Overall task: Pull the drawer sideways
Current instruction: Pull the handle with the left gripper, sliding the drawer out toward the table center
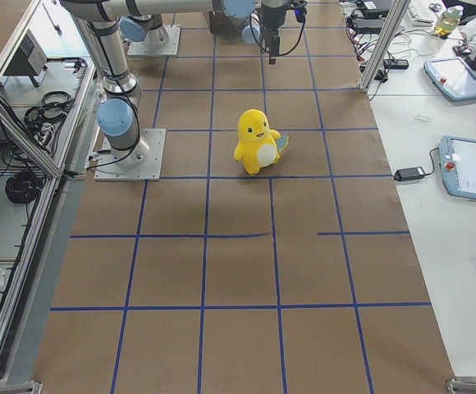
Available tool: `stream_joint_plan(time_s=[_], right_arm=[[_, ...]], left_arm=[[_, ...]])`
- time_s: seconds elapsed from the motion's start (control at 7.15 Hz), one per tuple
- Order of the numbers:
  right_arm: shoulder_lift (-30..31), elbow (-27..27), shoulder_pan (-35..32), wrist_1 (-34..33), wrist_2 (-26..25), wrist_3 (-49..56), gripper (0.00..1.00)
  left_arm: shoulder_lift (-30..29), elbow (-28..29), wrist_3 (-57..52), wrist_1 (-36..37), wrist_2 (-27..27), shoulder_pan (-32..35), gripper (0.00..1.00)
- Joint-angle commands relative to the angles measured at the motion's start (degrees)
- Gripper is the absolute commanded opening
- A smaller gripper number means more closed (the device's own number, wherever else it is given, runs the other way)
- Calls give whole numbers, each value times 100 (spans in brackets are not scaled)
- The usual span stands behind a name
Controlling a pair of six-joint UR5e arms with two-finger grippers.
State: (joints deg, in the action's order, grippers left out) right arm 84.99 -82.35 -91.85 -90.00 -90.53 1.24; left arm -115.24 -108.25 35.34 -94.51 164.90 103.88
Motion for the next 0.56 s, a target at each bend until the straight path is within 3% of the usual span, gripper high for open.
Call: stream_joint_plan(time_s=[0.0,0.42], right_arm=[[0,0,0,0,0,0,100],[0,0,0,0,0,0,100]], left_arm=[[-7,32,0,3,-19,123,18],[-16,111,-9,3,-54,238,18]])
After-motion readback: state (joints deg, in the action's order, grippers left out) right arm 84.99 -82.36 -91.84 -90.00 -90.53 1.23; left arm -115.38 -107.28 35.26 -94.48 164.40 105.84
